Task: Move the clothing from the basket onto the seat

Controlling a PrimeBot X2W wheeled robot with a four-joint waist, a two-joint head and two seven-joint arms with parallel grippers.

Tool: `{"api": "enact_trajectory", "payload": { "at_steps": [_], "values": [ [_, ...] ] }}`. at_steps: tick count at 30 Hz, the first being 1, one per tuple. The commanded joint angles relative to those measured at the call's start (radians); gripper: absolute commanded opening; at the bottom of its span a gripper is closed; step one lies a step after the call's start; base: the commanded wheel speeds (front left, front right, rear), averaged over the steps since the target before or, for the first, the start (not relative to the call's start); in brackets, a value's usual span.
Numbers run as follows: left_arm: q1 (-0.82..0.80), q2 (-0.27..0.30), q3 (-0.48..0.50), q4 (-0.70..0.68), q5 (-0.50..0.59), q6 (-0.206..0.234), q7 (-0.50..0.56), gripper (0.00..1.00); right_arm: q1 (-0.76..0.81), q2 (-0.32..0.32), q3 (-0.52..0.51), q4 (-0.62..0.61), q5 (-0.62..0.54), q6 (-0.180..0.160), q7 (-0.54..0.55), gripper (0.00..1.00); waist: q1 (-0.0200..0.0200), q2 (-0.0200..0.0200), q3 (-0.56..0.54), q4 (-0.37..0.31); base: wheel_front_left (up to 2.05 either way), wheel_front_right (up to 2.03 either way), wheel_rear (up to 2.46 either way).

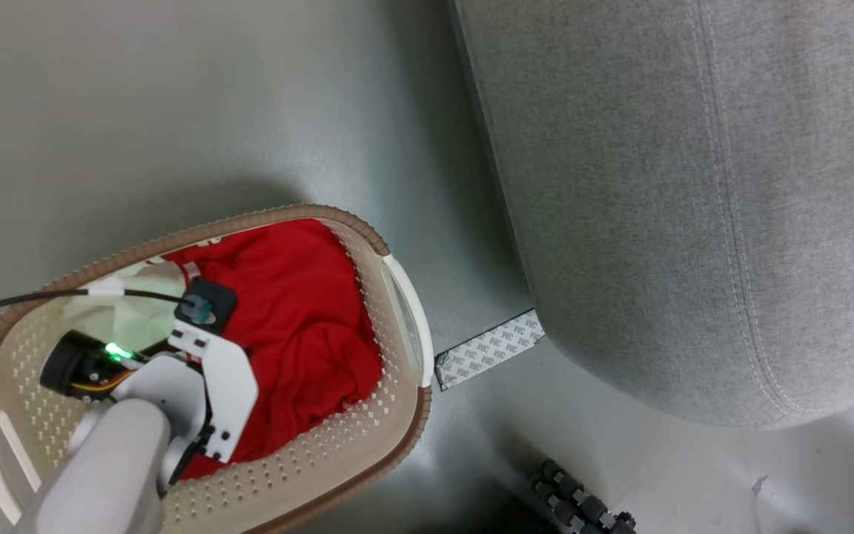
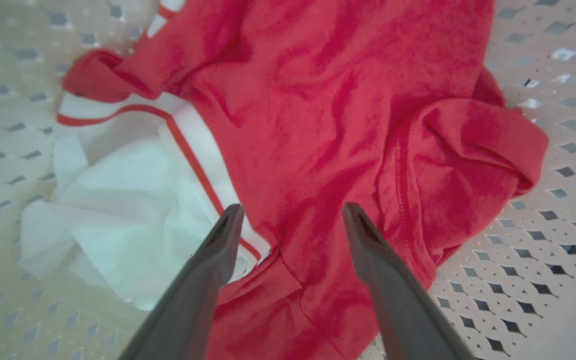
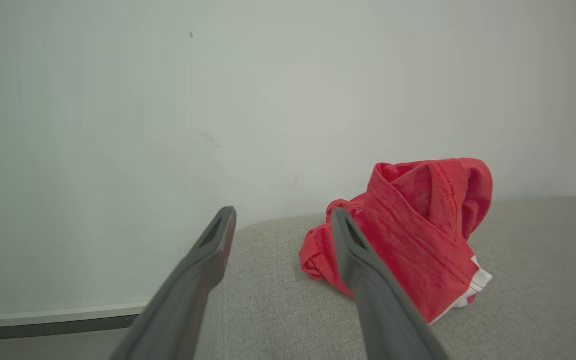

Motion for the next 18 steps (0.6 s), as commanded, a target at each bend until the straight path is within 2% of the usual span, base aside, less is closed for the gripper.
{"api": "enact_trajectory", "payload": {
  "at_steps": [1,18],
  "values": [
    [-0.003,0.004,-0.002,-0.009,-0.020,-0.006,0.011,1.00,0.006,0.002,-0.007,-0.001,0.004,-0.002,0.001,1.00,-0.0001,0.0000,0.002,0.002,0.00,0.00,0.00],
    [0.012,0.017,-0.055,-0.042,-0.033,-0.027,0.074,1.00,0.020,0.002,-0.010,-0.010,-0.005,-0.003,0.001,1.00,-0.0001,0.0000,0.026,0.013,0.00,0.00,0.00]
  ]
}}
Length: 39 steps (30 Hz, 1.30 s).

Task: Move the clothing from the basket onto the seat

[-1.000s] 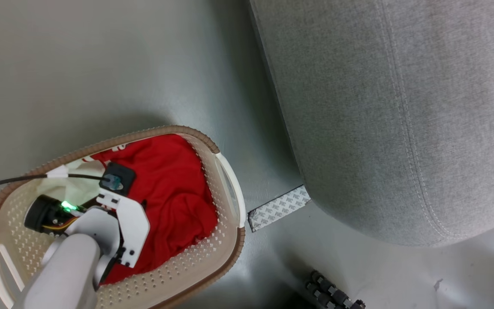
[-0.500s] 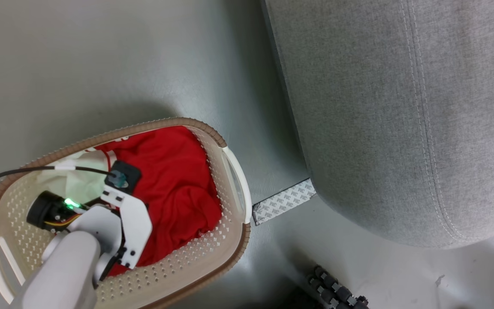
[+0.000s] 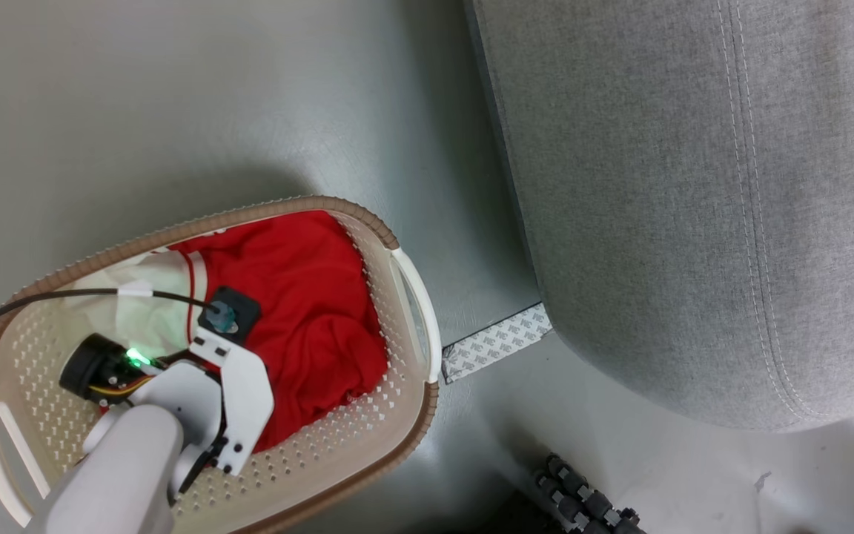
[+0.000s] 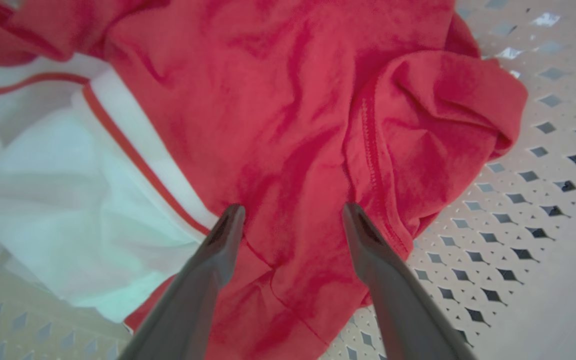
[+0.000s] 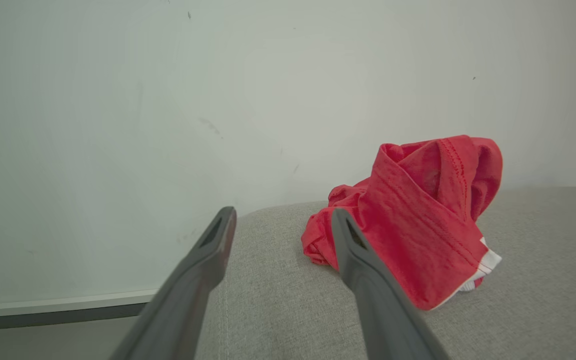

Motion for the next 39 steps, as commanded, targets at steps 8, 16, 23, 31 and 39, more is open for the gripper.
{"api": "enact_trajectory", "payload": {
  "at_steps": [8,16,23,31,39],
  "values": [
    [0.002,0.012,-0.013,0.008,-0.006,0.003,0.003,1.00,0.012,0.002,0.006,-0.011,-0.013,-0.003,0.001,1.00,0.0000,0.0000,0.004,0.002,0.00,0.00,0.00],
    [-0.004,0.006,-0.026,0.013,-0.008,0.009,0.001,1.00,0.014,0.002,0.023,-0.010,-0.025,-0.003,0.001,1.00,0.0000,0.0000,0.011,0.008,0.00,0.00,0.00],
    [-0.016,0.012,-0.036,0.019,-0.010,0.012,0.003,1.00,0.020,0.002,0.048,0.002,-0.028,-0.003,0.001,1.00,0.0000,0.0000,0.022,0.017,0.00,0.00,0.00],
    [-0.024,0.018,-0.043,0.026,-0.011,0.018,0.005,1.00,0.018,0.002,0.071,0.007,-0.032,-0.003,0.001,1.00,0.0000,0.0000,0.037,0.028,0.00,0.00,0.00],
    [-0.042,0.021,-0.054,0.048,-0.002,0.025,0.000,1.00,0.026,0.002,0.079,0.000,-0.044,-0.003,0.001,1.00,0.0000,0.0000,0.053,0.039,0.00,0.00,0.00]
  ]
}}
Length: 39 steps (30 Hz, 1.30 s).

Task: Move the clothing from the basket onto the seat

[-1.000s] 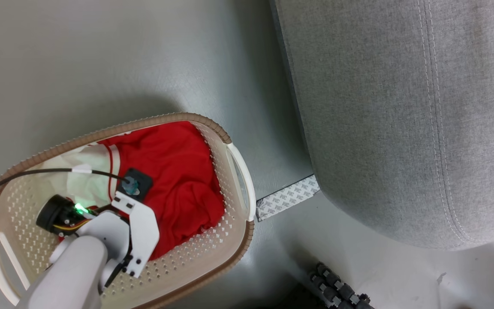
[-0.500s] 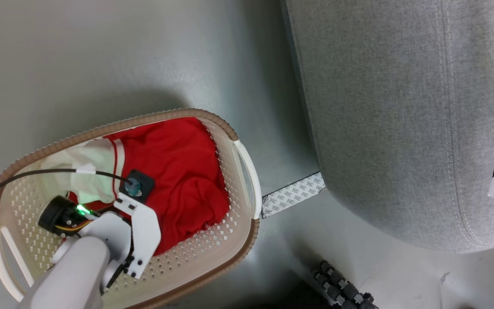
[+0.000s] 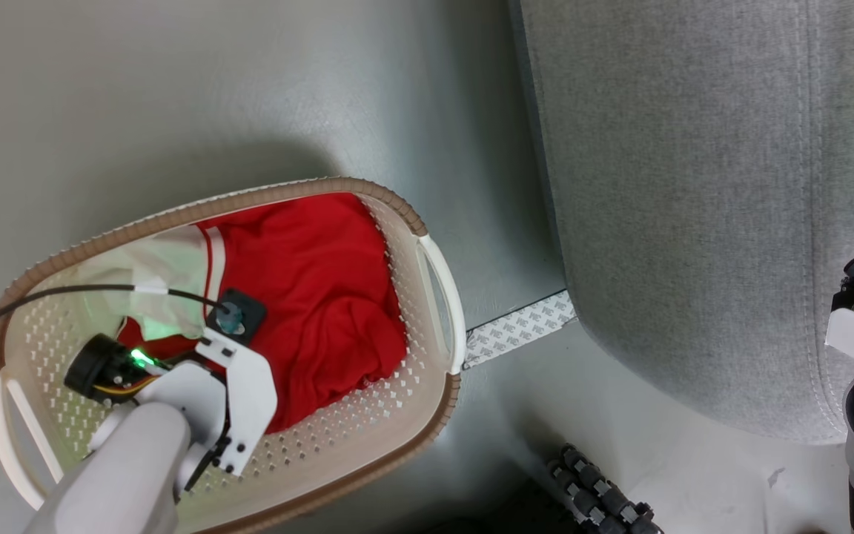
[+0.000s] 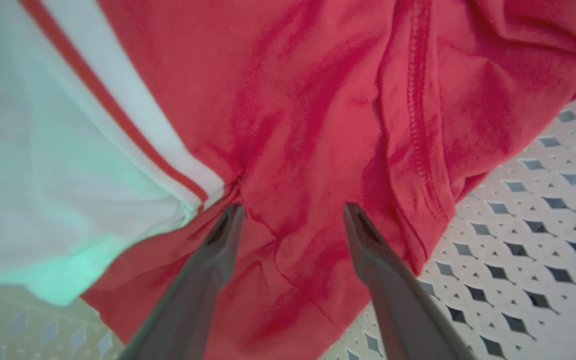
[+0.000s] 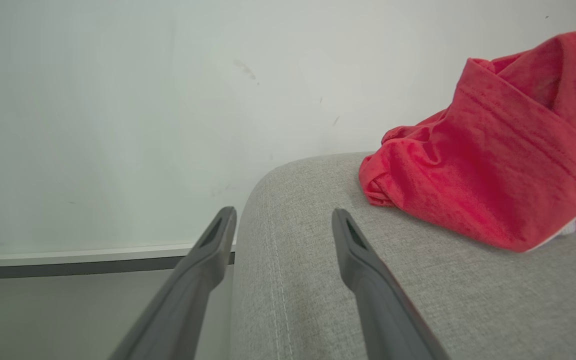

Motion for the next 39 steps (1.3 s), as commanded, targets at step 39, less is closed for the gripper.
{"api": "enact_trajectory", "payload": {
  "at_steps": [39],
  "values": [
    [-0.118,-0.033,-0.059,0.130,-0.001,0.016,-0.070,1.00,0.052,0.002,0.018,-0.046,-0.052,-0.002,0.001,1.00,-0.0001,-0.0002,0.036,0.036,0.00,0.00,0.00]
  ]
}}
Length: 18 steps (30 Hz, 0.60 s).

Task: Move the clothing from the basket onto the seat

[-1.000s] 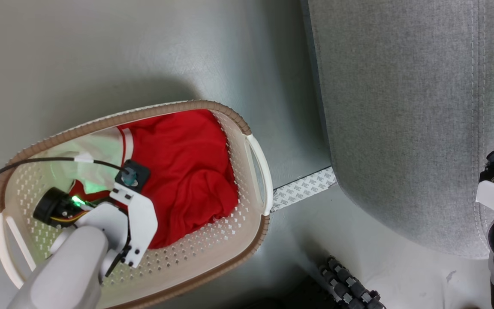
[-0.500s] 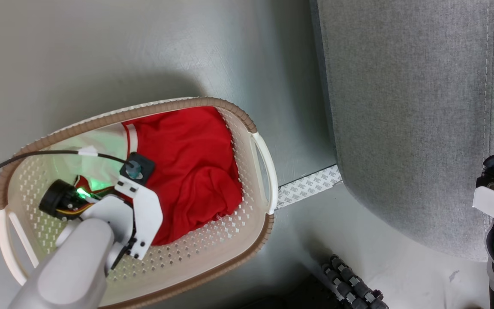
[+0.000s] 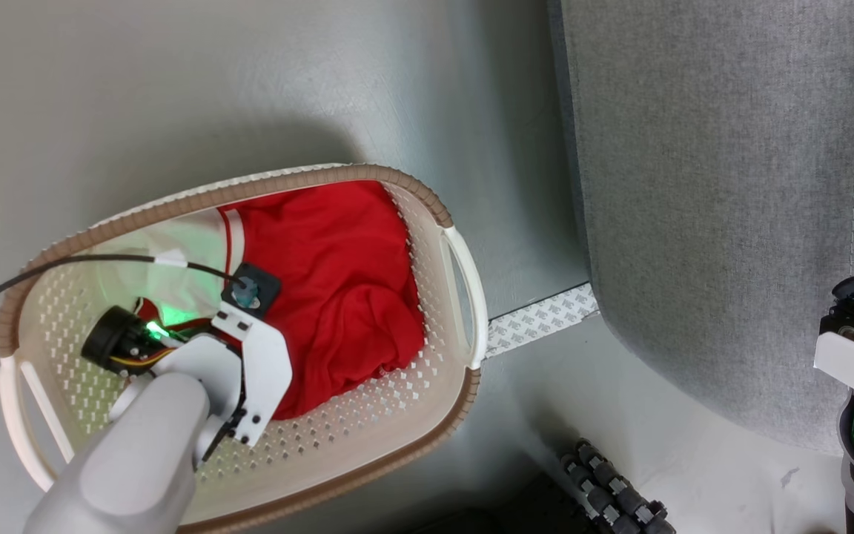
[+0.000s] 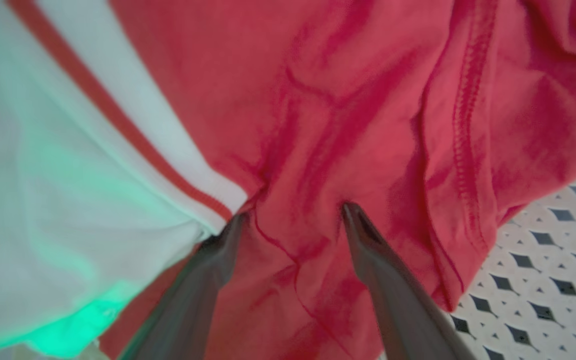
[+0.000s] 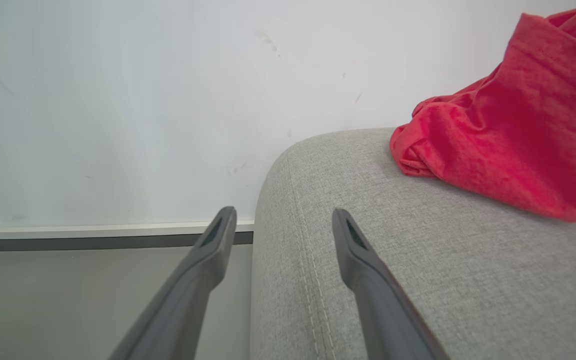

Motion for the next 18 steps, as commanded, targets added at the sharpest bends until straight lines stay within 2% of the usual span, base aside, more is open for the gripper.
{"api": "enact_trajectory", "payload": {
  "at_steps": [1,10,13,14,16,17,18],
  "values": [
    [-0.015,0.002,-0.001,0.009,0.004,-0.002,-0.007,1.00,0.010,0.002,0.001,-0.003,-0.010,-0.003,0.001,1.00,0.0000,0.0000,0.001,0.001,0.00,0.00,0.00],
    [-0.047,-0.007,-0.023,0.049,0.008,-0.008,-0.021,1.00,0.015,0.002,0.003,-0.002,-0.013,-0.003,0.001,1.00,0.0000,0.0000,0.003,0.003,0.00,0.00,0.00],
    [-0.056,-0.009,-0.029,0.062,0.009,-0.011,-0.036,0.82,0.015,0.002,0.003,-0.004,-0.013,-0.003,0.001,1.00,0.0000,0.0000,0.003,0.003,0.00,0.00,0.00],
    [-0.058,-0.010,-0.030,0.066,0.008,-0.011,-0.040,0.70,0.015,0.002,0.004,-0.004,-0.014,-0.002,0.001,1.00,0.0000,0.0000,0.003,0.004,0.00,0.00,0.00],
    [-0.065,-0.011,-0.034,0.073,0.010,-0.010,-0.050,0.54,0.017,0.002,0.004,-0.006,-0.015,-0.003,0.001,1.00,0.0000,0.0000,0.003,0.004,0.00,0.00,0.00],
    [-0.068,-0.012,-0.037,0.077,0.010,-0.010,-0.053,0.49,0.017,0.002,0.003,-0.007,-0.016,-0.002,0.001,1.00,0.0000,0.0000,0.003,0.004,0.00,0.00,0.00],
    [-0.068,-0.012,-0.037,0.077,0.010,-0.010,-0.053,0.49,0.017,0.002,0.003,-0.007,-0.016,-0.002,0.001,1.00,0.0000,0.0000,0.003,0.004,0.00,0.00,0.00]
  ]
}}
